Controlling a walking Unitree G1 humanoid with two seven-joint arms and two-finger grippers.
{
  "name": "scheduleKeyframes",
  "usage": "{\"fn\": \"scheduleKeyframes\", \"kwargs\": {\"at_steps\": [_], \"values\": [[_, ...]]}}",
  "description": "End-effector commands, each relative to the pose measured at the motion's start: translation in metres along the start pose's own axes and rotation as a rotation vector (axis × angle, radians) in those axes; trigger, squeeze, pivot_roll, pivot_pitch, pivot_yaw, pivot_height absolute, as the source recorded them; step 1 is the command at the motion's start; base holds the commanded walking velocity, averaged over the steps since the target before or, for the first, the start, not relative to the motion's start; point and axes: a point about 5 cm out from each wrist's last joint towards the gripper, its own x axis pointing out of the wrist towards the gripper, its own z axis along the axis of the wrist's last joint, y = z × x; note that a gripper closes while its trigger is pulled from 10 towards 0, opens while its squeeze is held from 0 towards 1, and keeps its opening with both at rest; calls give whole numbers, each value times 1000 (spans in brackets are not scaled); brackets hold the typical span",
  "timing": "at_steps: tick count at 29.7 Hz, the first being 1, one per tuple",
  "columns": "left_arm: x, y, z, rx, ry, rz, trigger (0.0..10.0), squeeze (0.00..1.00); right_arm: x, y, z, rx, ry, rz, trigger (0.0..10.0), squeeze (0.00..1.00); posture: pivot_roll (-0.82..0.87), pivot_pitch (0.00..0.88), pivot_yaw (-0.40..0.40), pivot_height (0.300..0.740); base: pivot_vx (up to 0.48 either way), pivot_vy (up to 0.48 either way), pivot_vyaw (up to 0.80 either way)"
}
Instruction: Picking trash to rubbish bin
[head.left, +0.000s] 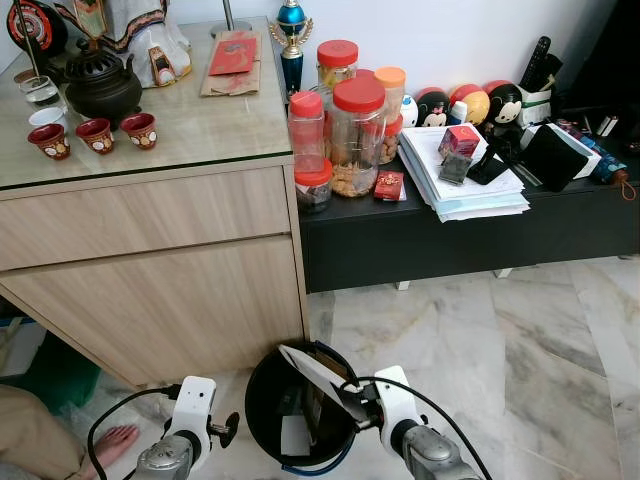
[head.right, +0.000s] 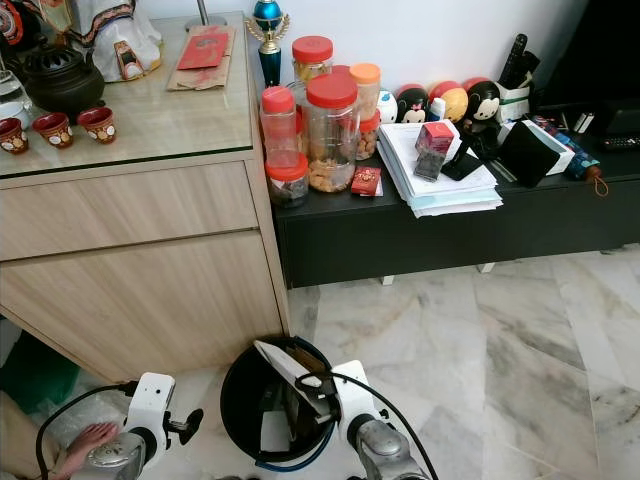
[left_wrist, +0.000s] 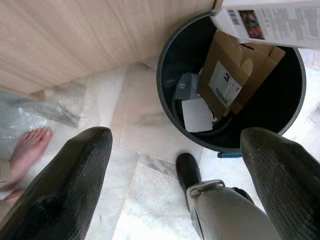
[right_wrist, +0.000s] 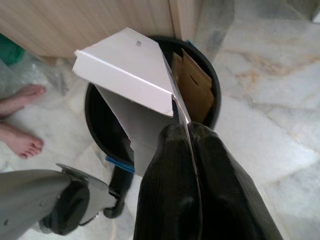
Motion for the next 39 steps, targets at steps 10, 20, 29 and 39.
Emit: {"fn": "scheduleKeyframes", "kwargs": {"at_steps": [10, 20, 29, 39], "values": [[-3, 2, -9, -10, 35, 12, 10000, 0, -2, 0, -6, 20, 17, 5, 10000, 1000, 158, 126, 17, 740, 0, 0, 0], [-3, 3, -9, -14, 37, 15, 10000, 0, 0, 3, -3, 26, 2, 22, 10000, 1000, 162, 131, 17, 740, 0, 0, 0], [-4, 4, -12, -12, 45, 22, 10000, 0, 0, 4, -4, 10, 4, 22, 10000, 125, 160, 131, 16, 740, 0, 0, 0], [-8, 16, -14, -7, 24, 128, 10000, 0, -2, -5, -5, 18, 7, -38, 10000, 0, 155, 131, 12, 740, 0, 0, 0]]}}
